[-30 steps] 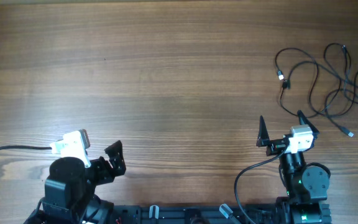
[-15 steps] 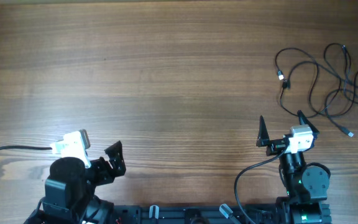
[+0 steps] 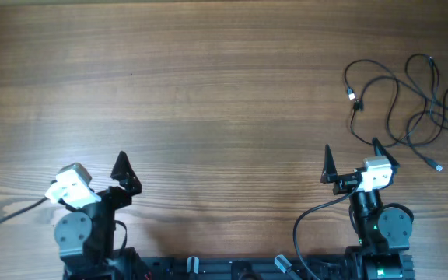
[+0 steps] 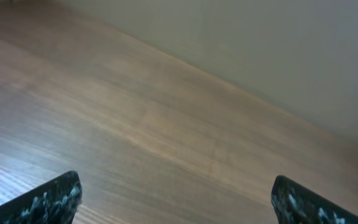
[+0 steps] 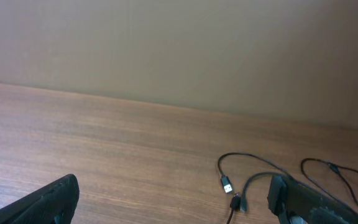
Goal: Untangle cables
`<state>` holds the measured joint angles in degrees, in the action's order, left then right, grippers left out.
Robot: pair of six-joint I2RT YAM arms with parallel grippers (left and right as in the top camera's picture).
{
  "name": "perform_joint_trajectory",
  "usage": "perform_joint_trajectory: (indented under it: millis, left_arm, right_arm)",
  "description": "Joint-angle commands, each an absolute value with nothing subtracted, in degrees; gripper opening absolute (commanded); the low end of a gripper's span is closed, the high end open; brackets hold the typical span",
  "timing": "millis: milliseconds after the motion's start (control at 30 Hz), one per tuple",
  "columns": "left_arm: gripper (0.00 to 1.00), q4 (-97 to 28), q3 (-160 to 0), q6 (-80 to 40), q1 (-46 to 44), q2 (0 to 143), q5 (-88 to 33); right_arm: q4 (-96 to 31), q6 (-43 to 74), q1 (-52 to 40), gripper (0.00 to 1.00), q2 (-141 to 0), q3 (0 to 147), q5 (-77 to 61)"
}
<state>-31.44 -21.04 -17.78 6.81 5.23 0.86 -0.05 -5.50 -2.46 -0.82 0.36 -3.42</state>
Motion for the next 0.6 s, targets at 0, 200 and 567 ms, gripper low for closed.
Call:
perform_joint_trajectory:
  millis: [0, 200, 567]
  left_arm:
    - [1.0, -19.94, -10.81, -16.49, 8.16, 0.3, -3.05]
    - [1.0, 0.21, -0.91, -13.28, 8.16, 0.19, -4.43]
    - [1.0, -3.92, -0.32, 1.28, 8.16, 0.19, -7.64]
  right_arm:
    - [0.08, -5.98, -2.22, 1.0, -0.21, 0.3, -4.27]
    - [0.08, -5.98, -2.22, 1.0, -0.21, 0.3, -4.27]
    - [0.08, -5.98, -2.22, 1.0, -0.21, 0.3, -4.29]
